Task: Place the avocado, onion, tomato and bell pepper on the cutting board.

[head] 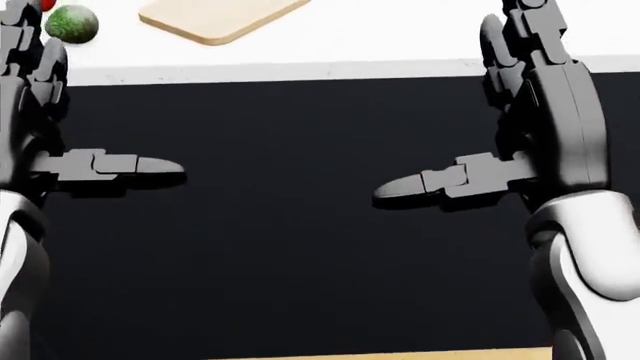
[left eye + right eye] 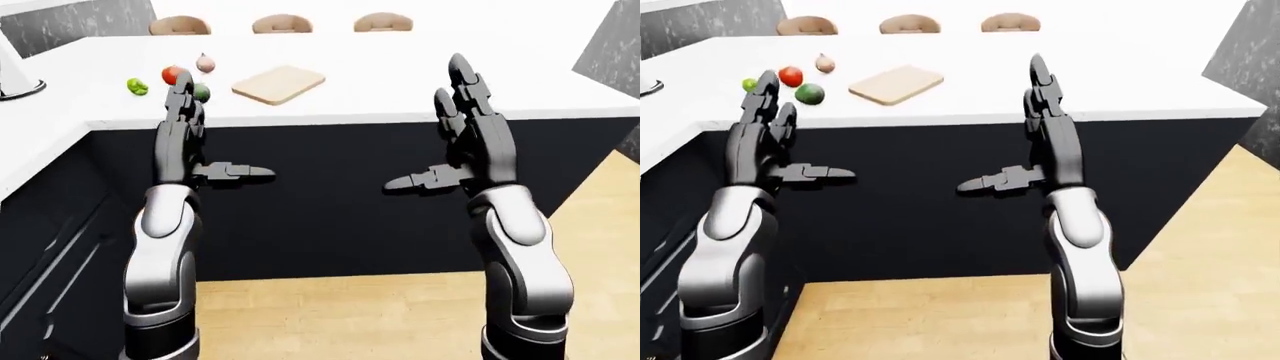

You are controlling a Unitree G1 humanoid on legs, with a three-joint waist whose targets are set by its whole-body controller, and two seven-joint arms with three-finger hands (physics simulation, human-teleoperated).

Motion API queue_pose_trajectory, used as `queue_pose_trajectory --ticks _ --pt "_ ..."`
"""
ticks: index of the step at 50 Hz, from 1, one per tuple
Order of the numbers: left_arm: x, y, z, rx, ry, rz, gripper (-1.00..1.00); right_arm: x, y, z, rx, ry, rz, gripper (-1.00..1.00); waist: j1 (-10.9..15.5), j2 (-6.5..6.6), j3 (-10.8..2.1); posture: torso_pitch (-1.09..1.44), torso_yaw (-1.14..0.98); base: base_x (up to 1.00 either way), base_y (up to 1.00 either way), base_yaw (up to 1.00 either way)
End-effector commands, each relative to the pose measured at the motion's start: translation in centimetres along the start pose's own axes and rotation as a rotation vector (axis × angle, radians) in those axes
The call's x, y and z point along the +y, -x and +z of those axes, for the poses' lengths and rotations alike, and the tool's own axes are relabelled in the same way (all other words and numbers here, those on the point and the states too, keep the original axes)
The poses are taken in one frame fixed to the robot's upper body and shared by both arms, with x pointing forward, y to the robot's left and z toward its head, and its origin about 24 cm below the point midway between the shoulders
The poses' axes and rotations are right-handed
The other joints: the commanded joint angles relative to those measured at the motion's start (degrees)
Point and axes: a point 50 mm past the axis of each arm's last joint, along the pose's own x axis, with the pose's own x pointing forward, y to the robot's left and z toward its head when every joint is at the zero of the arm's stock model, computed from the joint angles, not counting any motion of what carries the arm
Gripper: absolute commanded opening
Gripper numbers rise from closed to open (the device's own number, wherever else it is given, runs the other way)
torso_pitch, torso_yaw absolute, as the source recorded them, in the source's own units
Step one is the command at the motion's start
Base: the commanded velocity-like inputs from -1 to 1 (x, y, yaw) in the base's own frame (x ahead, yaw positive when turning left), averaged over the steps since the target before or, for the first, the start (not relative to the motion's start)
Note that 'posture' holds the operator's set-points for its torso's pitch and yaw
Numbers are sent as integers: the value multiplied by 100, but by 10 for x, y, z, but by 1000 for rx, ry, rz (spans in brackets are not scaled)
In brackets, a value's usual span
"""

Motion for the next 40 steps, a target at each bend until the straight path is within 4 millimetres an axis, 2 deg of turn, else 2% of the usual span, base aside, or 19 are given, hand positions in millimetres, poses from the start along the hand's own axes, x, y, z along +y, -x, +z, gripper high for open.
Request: queue_pose_trajectory --ticks 1,3,4,7,11,14,16,17,18,20,27,28,29,30,32,34,36,39,40 --pt "0 -2 16 -75 -2 1 100 -1 -1 14 -74 10 -8 100 -23 -113 -111 0 0 65 30 0" --pt "2 -2 20 -84 -3 7 100 -1 -2 16 -77 8 -3 100 -107 -17 -1 0 0 65 31 0" --pt "2 -2 23 -90 -3 11 100 0 -2 16 -80 5 -1 100 -92 -69 -6 0 0 66 31 0" --pt "-3 0 17 -96 4 13 100 0 -3 17 -90 -12 -5 100 -146 -82 -115 0 0 65 31 0" --pt "5 2 26 -106 3 32 100 2 0 26 -112 -17 9 100 -253 83 -84 0 0 66 31 0" --pt "8 4 33 -119 -12 39 100 3 -1 26 -108 -29 14 100 -267 385 -141 0 0 54 31 0" --pt "12 4 35 -119 -34 51 100 1 -1 25 -104 -33 6 100 -235 833 -403 0 0 24 25 0" --pt "13 5 36 -123 -37 52 100 1 -2 26 -107 -40 4 100 -181 758 -118 0 0 20 25 0" --pt "16 5 39 -129 -40 62 100 1 -2 26 -105 -36 3 100 -150 800 -48 0 0 5 20 0" --pt "17 7 42 -136 -41 69 100 3 -3 28 -108 -30 10 100 -123 714 -199 0 0 0 11 0" --pt "19 6 44 -153 -37 91 100 4 -3 28 -118 -16 16 100 -86 217 -152 0 0 0 14 0" --pt "21 6 45 -157 -40 96 100 3 -3 28 -120 -16 14 100 -72 94 -167 0 0 0 49 0" --pt "21 7 46 -161 -44 98 100 3 -3 28 -122 -22 12 100 -101 -232 -194 0 0 0 49 0" --pt "22 7 46 -162 -47 102 100 4 -3 28 -122 -23 14 100 -87 -73 -110 0 0 0 49 0" --pt "25 8 51 -174 -55 111 100 5 -3 28 -121 -25 18 100 -169 -99 -155 0 0 0 43 0" --pt "26 9 54 -183 -59 117 100 5 -2 28 -126 -27 23 100 -176 -45 -237 0 0 0 34 0" --pt "27 10 59 -192 -67 120 100 6 -3 27 -126 -28 26 100 -180 29 -216 0 0 0 34 0" --pt "30 14 67 -210 -92 127 100 6 -1 27 -122 -33 28 100 -178 235 -175 0 0 0 28 0" --pt "31 15 68 -213 -88 129 100 7 -1 25 -120 -31 33 100 -206 369 -155 0 0 0 5 0"
